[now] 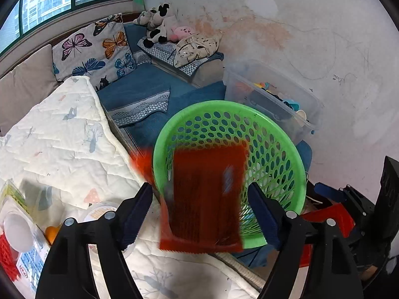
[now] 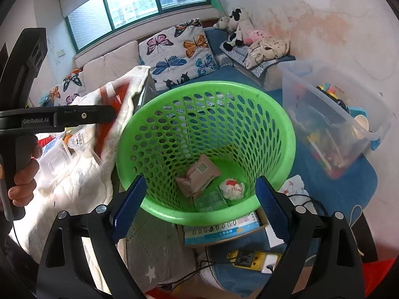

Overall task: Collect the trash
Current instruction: 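Carry the orange wrapper over the green basket and open the left gripper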

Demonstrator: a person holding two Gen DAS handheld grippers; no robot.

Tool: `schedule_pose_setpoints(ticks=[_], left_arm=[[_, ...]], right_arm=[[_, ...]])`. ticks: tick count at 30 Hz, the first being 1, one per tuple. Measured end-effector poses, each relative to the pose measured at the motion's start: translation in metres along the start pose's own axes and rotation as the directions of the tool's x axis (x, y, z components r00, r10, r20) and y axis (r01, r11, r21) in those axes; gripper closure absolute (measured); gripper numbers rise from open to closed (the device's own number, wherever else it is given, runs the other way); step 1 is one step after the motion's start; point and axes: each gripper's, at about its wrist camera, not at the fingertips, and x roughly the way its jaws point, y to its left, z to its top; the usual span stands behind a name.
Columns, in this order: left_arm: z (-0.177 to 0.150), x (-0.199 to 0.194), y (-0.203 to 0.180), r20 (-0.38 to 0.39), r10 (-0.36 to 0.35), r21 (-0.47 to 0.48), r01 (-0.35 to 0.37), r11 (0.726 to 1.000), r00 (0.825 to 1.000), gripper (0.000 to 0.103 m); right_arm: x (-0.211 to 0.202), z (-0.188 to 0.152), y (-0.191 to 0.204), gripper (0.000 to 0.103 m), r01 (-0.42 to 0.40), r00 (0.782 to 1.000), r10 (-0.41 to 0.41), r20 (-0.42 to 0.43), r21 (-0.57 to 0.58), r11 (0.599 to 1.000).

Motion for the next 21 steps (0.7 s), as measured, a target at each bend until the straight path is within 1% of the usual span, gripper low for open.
schedule_pose_setpoints(ticks=[3,9,12,17,21], left_arm=[[-0.002,-0.002,-0.001,0.011,-0.003,0.001,0.003,1.000,1.000,0.019],[-0.008,-0.014,0.005,0.020,0.011,-0.007,-0.011,1.000,1.000,0.019],[-0.015,-0.029,0.012,0.039,0.044,-0.009,-0.044,0.999,0.998,0.018],[-0.029,-0.057,0.029,0.072,0.069,-0.039,-0.067,0.997,0.995,0.018],[-0.045,-0.079,0.049,0.095,0.116,-0.064,-0.110,0.992,0.989,0.018]], right_arm=[[0.001,0.000,0.002,0.015,-0.002,1.000,0.002,-0.004,0.001,1.000],[-0.001,0.000,0.008,0.015,-0.015,1.000,0.015,0.001,0.000,1.000],[-0.002,0.000,0.015,0.015,-0.024,1.000,0.024,0.001,-0.010,1.000],[-0.003,0.001,0.033,0.015,-0.051,0.999,0.051,-0.001,-0.039,0.998],[-0.002,0.002,0.051,0.015,-0.074,0.997,0.073,-0.008,-0.072,0.995]])
